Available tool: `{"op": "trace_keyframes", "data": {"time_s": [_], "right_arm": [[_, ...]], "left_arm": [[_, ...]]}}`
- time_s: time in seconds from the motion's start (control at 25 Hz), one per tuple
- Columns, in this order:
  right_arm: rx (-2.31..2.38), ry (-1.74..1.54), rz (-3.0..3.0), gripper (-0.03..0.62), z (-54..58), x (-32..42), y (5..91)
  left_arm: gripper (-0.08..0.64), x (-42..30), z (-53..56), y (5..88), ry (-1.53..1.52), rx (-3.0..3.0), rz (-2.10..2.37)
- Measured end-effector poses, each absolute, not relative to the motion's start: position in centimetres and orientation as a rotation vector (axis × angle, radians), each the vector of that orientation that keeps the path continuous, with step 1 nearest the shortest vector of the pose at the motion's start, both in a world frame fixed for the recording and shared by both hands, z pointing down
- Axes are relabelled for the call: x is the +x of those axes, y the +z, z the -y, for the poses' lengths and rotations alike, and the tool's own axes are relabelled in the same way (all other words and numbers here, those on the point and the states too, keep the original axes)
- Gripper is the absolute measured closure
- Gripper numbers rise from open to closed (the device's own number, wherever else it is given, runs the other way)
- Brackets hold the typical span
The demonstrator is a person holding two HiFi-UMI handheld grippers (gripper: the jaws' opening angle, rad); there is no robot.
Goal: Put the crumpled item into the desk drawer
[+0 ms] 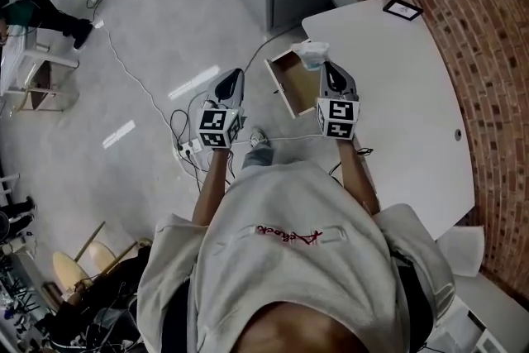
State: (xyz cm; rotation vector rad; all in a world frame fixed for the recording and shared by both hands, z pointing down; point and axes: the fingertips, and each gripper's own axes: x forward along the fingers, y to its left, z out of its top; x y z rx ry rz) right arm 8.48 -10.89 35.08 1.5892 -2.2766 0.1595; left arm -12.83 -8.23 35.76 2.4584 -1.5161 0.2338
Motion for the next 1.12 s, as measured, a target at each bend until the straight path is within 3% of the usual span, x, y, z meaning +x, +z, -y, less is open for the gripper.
{"op": "trace_keyframes", "data": {"time_s": [0.44,1.12], "right_arm": [[1.64,0.209,2.175,0.58,12.1,5.3,37.5],[1.46,0.331,2.226,0.58,13.6,7.2,44.5]], "left_arm": [[0.551,-15.9,11.1,39.4,0.276,2.476,1.368],[0.551,-11.9,10.8,45.7,0.382,2.338,1.393]]}}
